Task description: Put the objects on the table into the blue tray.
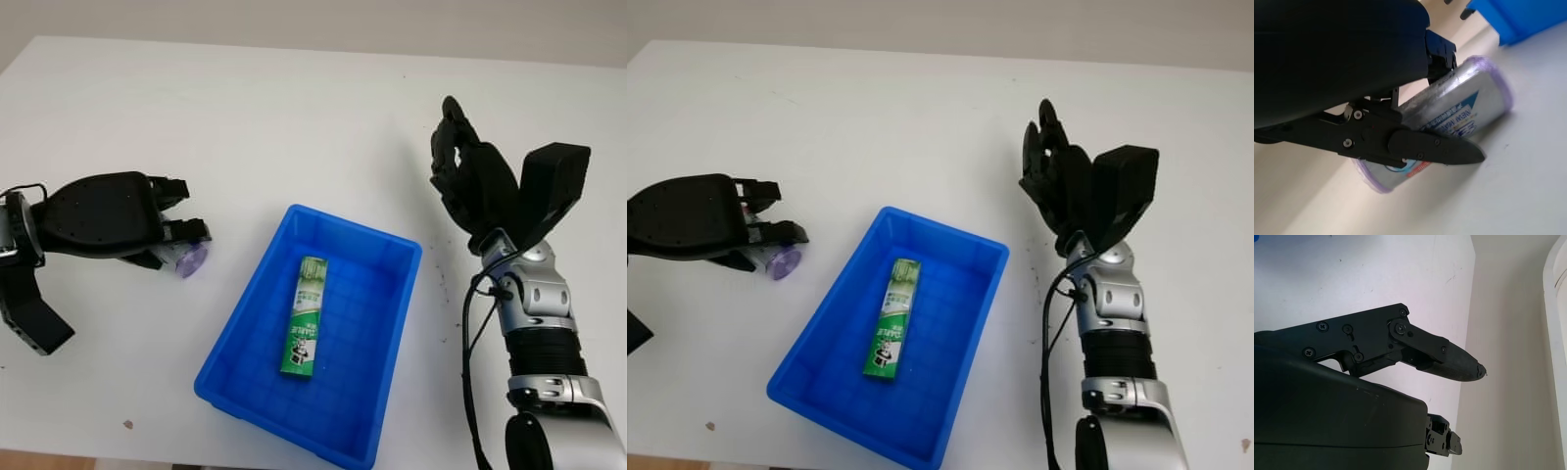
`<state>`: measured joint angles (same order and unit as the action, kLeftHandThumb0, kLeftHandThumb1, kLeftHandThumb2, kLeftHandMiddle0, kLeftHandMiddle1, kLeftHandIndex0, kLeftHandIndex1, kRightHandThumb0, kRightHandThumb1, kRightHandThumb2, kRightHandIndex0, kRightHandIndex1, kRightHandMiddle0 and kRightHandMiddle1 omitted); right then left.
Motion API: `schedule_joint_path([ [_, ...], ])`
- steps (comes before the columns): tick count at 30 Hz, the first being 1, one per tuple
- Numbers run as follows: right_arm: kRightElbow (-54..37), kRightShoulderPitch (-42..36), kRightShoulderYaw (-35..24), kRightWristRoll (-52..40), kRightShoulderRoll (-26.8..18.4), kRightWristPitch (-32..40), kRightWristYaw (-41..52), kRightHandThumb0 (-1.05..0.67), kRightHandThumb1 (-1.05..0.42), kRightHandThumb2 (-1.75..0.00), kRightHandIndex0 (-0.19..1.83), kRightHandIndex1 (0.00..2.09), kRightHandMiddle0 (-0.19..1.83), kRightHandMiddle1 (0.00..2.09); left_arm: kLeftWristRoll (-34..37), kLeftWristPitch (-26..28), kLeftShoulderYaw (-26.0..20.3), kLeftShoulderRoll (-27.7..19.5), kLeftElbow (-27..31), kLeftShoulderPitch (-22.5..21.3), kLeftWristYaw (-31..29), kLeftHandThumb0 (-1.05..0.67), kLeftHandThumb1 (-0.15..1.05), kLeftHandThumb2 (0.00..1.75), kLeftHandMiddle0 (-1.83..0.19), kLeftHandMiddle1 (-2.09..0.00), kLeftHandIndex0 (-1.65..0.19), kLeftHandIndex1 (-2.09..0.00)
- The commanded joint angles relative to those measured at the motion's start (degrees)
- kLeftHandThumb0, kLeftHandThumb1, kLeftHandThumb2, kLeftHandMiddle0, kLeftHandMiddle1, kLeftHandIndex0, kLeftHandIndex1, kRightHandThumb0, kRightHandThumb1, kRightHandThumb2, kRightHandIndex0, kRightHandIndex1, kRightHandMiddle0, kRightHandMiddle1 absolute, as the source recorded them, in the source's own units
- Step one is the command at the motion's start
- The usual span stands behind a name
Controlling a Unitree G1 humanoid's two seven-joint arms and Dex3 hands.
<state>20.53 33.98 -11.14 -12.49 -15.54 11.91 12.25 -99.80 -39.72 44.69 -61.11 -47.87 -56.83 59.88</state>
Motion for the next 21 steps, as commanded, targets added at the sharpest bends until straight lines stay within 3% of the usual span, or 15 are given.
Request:
schedule_joint_path([
  [1,-1.4,-0.7,-0.5,-0.4,-0.1,0.4,-0.1,-0.58,-1.05,-0.75,-0.19,0.0,-0.19,0.0,-1.1,2.4,2.9,0.6,-2.4,-0.9,-0.2,-0.44,1.05,0.33,-0.76,-2.09,-0.22,-2.09],
  [6,-0.4,-0.8,-0.3,0.2,0.0,-0.1,-0.2,-0.6,-1.05,-0.73,-0.19,0.0,-0.19,0.0,1.1,4.2,4.6,1.4,-4.7,-3.1,2.0,-0.47,1.05,0.45,-0.83,-2.09,-0.14,-2.09],
  [11,0.5,-0.4,0.1,0.7,-0.1,-0.4,0.1,-0.63,-1.05,-0.71,-0.19,0.0,-0.19,0.0,6.6,3.1,2.8,1.7,-4.2,-6.1,1.8,-0.46,1.05,0.46,-0.77,-2.09,-0.28,-2.09],
  [15,0.9,-0.1,-0.1,0.1,0.2,-0.4,0.7,-0.61,-1.05,-0.72,-0.19,0.0,-0.19,0.0,14.8,-0.6,-0.7,2.3,-4.3,-8.9,0.3,-0.45,1.05,0.41,-0.62,-2.09,-0.06,-2.09],
  [19,0.9,0.0,0.1,0.3,0.2,-0.6,0.9,-0.59,-1.05,-0.75,-0.19,0.0,-0.19,0.0,32.1,-8.7,-9.4,3.8,-2.6,-9.5,-10.2,-0.47,1.05,0.36,-0.57,-2.09,-0.21,-2.09],
  [21,0.5,-0.2,0.2,0.4,0.2,-0.3,0.9,-0.59,-1.05,-0.75,-0.19,0.0,-0.19,0.0,44.3,-12.7,-14.4,5.1,-0.8,-8.4,-20.0,-0.49,1.05,0.36,-0.59,-2.09,-0.29,-2.09],
])
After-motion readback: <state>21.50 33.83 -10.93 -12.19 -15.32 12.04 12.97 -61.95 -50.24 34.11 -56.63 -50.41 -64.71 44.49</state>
